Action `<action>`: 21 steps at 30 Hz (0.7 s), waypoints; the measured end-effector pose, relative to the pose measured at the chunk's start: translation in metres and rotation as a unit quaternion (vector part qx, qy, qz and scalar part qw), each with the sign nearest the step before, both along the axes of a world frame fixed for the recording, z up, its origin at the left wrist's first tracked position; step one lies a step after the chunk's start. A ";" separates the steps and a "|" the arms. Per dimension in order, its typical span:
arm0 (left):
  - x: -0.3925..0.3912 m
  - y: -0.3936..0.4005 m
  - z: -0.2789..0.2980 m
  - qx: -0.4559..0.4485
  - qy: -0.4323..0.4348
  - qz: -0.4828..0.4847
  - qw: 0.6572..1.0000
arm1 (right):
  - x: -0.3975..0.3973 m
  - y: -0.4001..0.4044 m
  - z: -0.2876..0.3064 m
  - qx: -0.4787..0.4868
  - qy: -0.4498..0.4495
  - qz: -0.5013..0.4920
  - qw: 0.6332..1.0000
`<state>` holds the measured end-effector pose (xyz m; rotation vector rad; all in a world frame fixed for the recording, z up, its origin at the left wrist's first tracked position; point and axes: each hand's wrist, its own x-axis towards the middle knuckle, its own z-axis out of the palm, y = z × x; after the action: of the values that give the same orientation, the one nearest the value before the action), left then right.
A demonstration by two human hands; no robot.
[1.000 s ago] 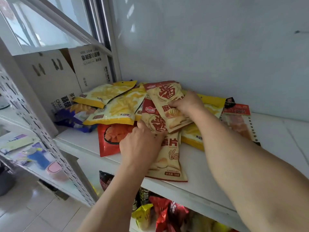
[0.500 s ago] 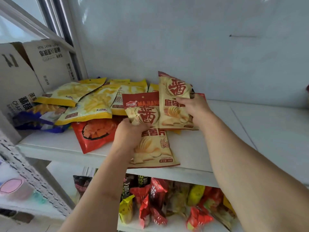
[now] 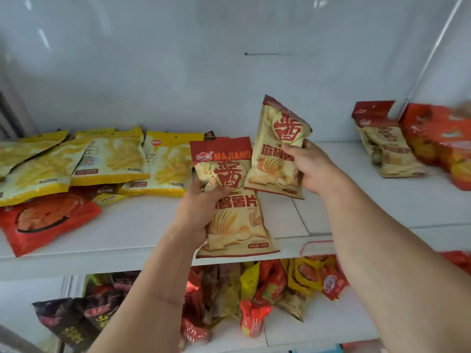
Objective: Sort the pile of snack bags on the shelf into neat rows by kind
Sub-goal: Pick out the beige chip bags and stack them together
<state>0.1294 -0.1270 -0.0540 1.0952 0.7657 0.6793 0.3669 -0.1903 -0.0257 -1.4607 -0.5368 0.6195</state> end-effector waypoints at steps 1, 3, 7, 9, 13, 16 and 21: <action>0.012 -0.009 -0.001 0.001 -0.001 -0.008 1.000 | 0.011 -0.014 0.001 -0.001 -0.004 -0.009 1.000; 0.035 -0.030 0.000 0.004 -0.004 -0.018 1.000 | 0.033 -0.041 0.003 -0.001 -0.019 -0.029 0.999; 0.082 -0.072 0.003 0.014 -0.009 -0.022 1.000 | 0.080 -0.097 0.009 -0.004 -0.047 -0.069 0.996; 0.103 -0.091 0.004 0.015 -0.006 -0.023 1.000 | 0.103 -0.121 0.010 -0.004 -0.058 -0.085 0.995; 0.146 -0.126 0.004 0.022 -0.002 -0.022 1.000 | 0.144 -0.166 0.015 0.001 -0.066 -0.102 0.993; 0.172 -0.145 0.005 0.025 -0.005 -0.017 1.000 | 0.167 -0.191 0.016 0.007 -0.067 -0.107 0.992; 0.206 -0.161 0.008 0.031 -0.008 -0.026 0.999 | 0.199 -0.217 0.017 -0.008 -0.091 -0.127 0.988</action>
<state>0.3350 -0.2883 -0.0460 1.1605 0.7035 0.6709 0.5662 -0.4076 -0.0091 -1.5798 -0.4781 0.2918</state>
